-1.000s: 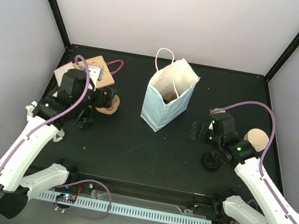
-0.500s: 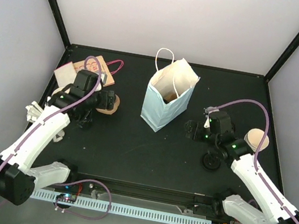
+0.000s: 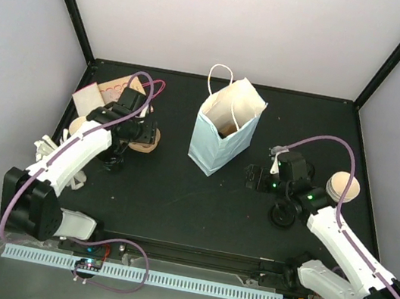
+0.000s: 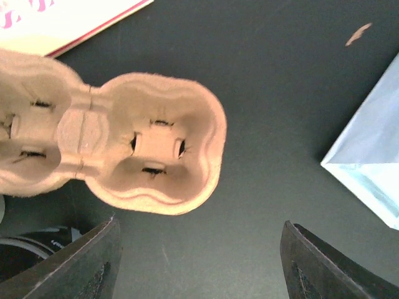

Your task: Pack the takeout coffee

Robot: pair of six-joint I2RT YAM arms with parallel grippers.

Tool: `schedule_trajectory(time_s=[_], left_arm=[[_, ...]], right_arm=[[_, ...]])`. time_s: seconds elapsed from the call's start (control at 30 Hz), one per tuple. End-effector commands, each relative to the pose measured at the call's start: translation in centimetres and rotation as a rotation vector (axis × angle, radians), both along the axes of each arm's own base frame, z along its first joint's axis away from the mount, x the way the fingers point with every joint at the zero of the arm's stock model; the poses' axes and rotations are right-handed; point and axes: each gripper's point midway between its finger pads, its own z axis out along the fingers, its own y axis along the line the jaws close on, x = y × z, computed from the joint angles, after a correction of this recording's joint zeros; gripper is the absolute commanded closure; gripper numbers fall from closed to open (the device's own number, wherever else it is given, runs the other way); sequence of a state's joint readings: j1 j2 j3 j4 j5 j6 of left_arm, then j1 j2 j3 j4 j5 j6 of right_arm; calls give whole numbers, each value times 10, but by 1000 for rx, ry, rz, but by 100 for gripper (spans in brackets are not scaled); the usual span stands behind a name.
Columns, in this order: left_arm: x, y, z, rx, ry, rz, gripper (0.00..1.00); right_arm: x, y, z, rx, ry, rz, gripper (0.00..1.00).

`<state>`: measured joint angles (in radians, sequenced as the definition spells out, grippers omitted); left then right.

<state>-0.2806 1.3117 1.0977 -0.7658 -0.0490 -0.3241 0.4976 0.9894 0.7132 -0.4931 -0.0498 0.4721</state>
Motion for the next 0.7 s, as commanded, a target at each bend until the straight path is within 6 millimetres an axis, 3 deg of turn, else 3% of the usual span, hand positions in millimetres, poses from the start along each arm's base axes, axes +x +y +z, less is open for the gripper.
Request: schedule_trajectory(time_s=[0.0,0.1,0.3,0.53,0.67], left_arm=[[-2,16,-3,46,49,88,29],[-9,30,-4,81,61,169,32],[-29,51,-16,90,106,293,47],[-37,64,-27,2,124,338,57],[-39,72,-35,-1,137,365,68]], right_arm=[[-3,4,-7,16,1,32,0],[-3,0,-10,0,2,17,0],[-2,3,-10,2,-1,32,0],[-1,3,-10,-4,2,34,0],[-1,2,-9,-7,0,31,0]])
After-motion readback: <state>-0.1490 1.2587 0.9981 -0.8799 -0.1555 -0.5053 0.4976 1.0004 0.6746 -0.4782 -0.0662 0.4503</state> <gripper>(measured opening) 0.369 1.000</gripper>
